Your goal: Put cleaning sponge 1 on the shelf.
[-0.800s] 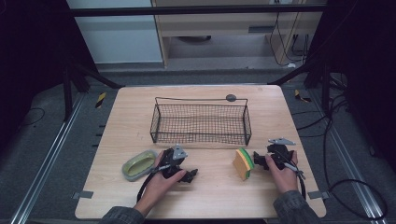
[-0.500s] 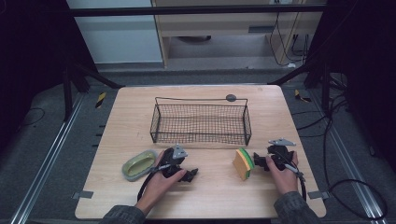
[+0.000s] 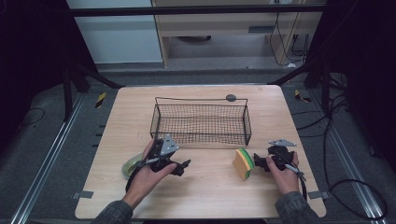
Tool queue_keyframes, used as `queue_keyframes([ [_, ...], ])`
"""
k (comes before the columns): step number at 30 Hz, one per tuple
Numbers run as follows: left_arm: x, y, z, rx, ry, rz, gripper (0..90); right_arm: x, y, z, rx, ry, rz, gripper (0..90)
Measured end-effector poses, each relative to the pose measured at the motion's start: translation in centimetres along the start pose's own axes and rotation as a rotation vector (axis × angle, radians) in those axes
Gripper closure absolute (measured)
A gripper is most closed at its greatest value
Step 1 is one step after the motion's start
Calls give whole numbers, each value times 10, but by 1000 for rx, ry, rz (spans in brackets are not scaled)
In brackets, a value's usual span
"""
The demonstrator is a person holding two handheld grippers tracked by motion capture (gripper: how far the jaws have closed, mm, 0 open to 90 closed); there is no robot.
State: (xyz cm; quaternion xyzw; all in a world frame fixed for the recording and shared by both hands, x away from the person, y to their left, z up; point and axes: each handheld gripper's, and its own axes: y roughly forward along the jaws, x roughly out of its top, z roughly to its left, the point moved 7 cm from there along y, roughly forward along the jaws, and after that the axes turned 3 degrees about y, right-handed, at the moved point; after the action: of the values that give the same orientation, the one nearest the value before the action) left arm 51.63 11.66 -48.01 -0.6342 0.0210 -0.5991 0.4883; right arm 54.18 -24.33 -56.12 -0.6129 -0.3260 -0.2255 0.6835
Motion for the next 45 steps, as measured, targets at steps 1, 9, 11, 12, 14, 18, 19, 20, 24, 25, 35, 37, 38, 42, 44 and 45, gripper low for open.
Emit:
queue_keyframes([
  [1, -1, -4, 2, -16, 6, 35, 37, 0, 0, 0, 1, 1, 0, 5],
  [9, -25, -25, 26, -16, 7, 155, 47, 0, 0, 1, -3, 9, -2, 5],
  [11, -32, -27, 31, -19, -17, 167, 41, 0, 0, 0, -1, 6, 0, 5],
  [12, -35, -28, 35, -13, -26, 174, 40, 0, 0, 0, 0, 6, 0, 5],
  [14, -39, -31, 42, 9, -34, 182, 41, 0, 0, 0, 0, 6, 0, 5],
  [18, -44, -37, 53, 34, -35, 198, 42, 0, -1, 0, 4, 3, 0, 5],
  [19, -44, -37, 53, 34, -35, 198, 42, 0, -1, 0, 4, 3, 0, 5],
  [20, -45, -41, 57, 32, -32, 209, 43, 0, -1, 0, 5, 5, -1, 5],
  [24, -46, -47, 60, -23, 8, 257, 53, -1, -1, 0, 4, 2, 0, 5],
  [25, -47, -49, 61, -29, 19, 275, 52, -1, -1, 0, 4, 1, -1, 6],
  [35, -46, -58, 69, -26, 32, 320, 44, -1, -1, -1, 14, -8, 1, 6],
  [37, -48, -60, 72, -24, 34, 345, 61, -1, -1, -2, 15, -19, 0, 6],
  [38, -48, -60, 72, -24, 34, 345, 63, -1, -1, -2, 15, -19, 0, 6],
  [42, -53, -58, 76, -29, 18, 375, 88, 0, -1, -3, 13, -10, 0, 5],
  [44, -53, -58, 78, -32, 13, 386, 107, 0, -1, -4, 10, -7, 0, 5],
  [45, -53, -58, 78, -32, 15, 396, 120, 0, -1, -4, 10, -7, 0, 5],
])
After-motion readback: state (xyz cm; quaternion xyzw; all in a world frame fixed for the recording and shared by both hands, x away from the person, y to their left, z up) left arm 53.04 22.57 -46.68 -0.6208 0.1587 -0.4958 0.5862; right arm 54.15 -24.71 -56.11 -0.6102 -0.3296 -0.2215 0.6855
